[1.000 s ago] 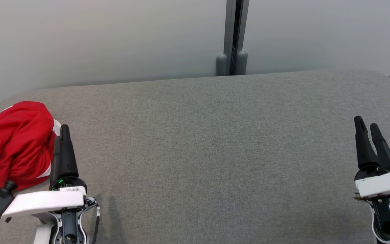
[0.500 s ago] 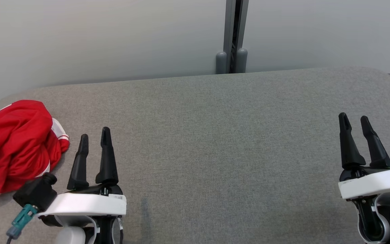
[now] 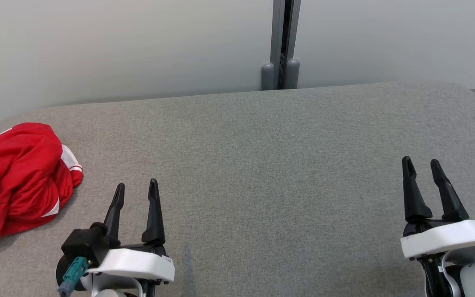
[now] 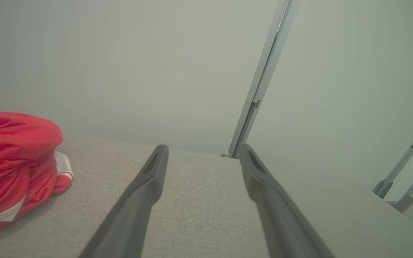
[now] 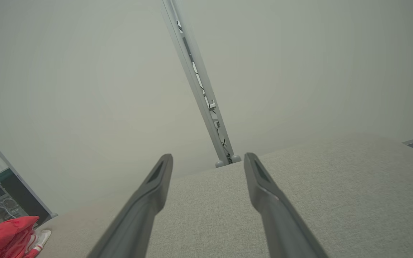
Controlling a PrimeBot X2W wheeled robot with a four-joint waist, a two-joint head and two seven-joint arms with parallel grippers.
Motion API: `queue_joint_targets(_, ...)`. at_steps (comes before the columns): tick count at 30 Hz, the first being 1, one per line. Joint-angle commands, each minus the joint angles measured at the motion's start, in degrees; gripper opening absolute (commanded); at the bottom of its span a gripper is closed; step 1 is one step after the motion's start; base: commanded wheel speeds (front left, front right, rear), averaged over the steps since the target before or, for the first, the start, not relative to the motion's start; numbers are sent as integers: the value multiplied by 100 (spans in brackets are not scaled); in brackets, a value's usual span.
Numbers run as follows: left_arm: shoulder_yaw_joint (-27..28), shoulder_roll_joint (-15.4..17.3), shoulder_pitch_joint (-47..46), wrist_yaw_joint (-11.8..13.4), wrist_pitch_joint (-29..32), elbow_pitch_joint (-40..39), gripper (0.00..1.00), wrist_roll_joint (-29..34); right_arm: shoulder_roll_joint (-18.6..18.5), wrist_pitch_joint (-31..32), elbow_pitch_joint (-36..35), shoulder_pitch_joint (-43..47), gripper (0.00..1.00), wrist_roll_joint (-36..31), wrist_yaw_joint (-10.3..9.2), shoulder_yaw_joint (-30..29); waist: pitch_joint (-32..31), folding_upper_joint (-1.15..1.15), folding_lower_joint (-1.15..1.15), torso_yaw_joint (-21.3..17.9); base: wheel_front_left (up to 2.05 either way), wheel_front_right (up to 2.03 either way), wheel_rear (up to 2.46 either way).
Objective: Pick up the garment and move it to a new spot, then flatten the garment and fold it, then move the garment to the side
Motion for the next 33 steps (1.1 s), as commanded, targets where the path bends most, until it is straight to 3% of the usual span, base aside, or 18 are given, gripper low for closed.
queue_joint_targets(1, 13, 25, -15, 46, -28, -24, 100, 148, -26, -59, -25, -42, 100, -113, 10, 28, -1, 0, 0, -3, 0, 0, 0)
queue_joint_targets(8, -20, 27, 76, 109, -68, 145, 100, 511, -20, -205, 10, -60, 100, -412, 10, 208, -11, 0, 0, -8, 0, 0, 0)
queue_joint_targets(18, -6, 31, 126, -31, -122, 337, 100, 808, -12, -397, 82, -90, 100, -676, 11, 463, 24, 0, 0, -22, 0, 0, 0)
queue_joint_targets(33, 55, 36, 104, -37, -185, 326, 100, 1204, -3, -657, 87, -186, 100, -1179, 11, 617, 177, 0, 0, -34, 0, 0, 0)
